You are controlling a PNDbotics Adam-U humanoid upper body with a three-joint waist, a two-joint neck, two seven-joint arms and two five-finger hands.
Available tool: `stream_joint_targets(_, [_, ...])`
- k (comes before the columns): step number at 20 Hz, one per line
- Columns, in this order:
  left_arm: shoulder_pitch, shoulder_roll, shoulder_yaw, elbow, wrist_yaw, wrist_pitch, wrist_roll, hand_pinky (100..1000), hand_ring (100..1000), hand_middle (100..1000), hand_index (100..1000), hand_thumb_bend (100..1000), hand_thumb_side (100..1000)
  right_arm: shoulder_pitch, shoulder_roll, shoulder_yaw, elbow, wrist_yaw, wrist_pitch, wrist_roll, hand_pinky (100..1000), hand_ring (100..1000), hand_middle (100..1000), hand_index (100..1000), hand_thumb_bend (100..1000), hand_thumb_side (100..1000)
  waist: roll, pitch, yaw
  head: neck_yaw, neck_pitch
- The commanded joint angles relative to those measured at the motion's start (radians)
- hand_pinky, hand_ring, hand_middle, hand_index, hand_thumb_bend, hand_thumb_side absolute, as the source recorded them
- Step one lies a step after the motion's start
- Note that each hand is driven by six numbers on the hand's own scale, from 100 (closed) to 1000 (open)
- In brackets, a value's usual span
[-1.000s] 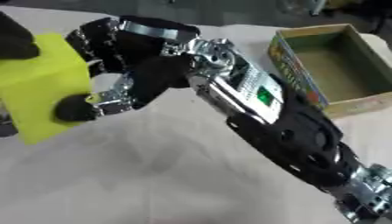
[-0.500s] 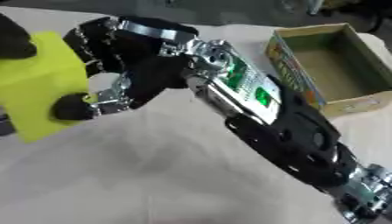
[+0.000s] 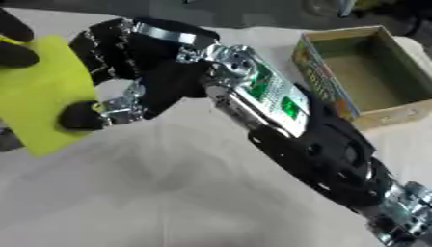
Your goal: Pick up the objects with one hand, pass them to the other hand, and then place them into the box on the other side of the table.
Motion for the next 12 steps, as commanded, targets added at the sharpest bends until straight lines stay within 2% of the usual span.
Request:
stream_joint_targets(1, [-0.004,0.016,0.008,-0.017,-0.033,-0.009,-0.017,703,780,811,825,876,129,-0.013,-0.022,-0.03,-0.007,-0.004,-0.003,-0.013,896,813,423,449,323,193,-0.006,-0.003,0.001,-0.004,-0.01])
stream_joint_targets(5, [-0.002,0.017,0.014,-0.017,-0.073,-0.021,-0.013,739,814,842,861,928,203,-0.007,-0.029,-0.038,-0.007,-0.003,-0.006,-0.02,895,811,418,446,328,184,-0.006,-0.004,0.002,-0.004,-0.013])
stream_joint_targets(6, [0.0,0.019,0.014,-0.017,-0.082,-0.024,-0.011,746,822,850,873,961,284,-0.005,-0.03,-0.041,-0.007,-0.004,-0.006,-0.022,895,810,417,445,327,183,-0.006,-0.004,0.002,-0.004,-0.013])
stream_joint_targets(8, [0.003,0.022,0.015,-0.017,-0.094,-0.035,-0.003,747,829,851,885,995,354,0.001,-0.036,-0.047,-0.007,-0.005,-0.008,-0.028,895,809,416,444,329,181,-0.005,-0.004,0.002,-0.004,-0.014])
stream_joint_targets(10, [0.006,0.026,0.018,-0.017,-0.102,-0.042,0.007,742,828,847,886,1000,392,0.008,-0.042,-0.053,-0.007,-0.007,-0.01,-0.035,895,808,414,442,330,180,-0.003,-0.004,0.002,-0.004,-0.014])
stream_joint_targets(12, [0.01,0.029,0.024,-0.017,-0.107,-0.041,0.026,759,832,846,892,1000,391,0.015,-0.047,-0.059,-0.007,-0.008,-0.011,-0.043,894,807,412,440,334,178,-0.003,-0.004,0.002,-0.004,-0.016])
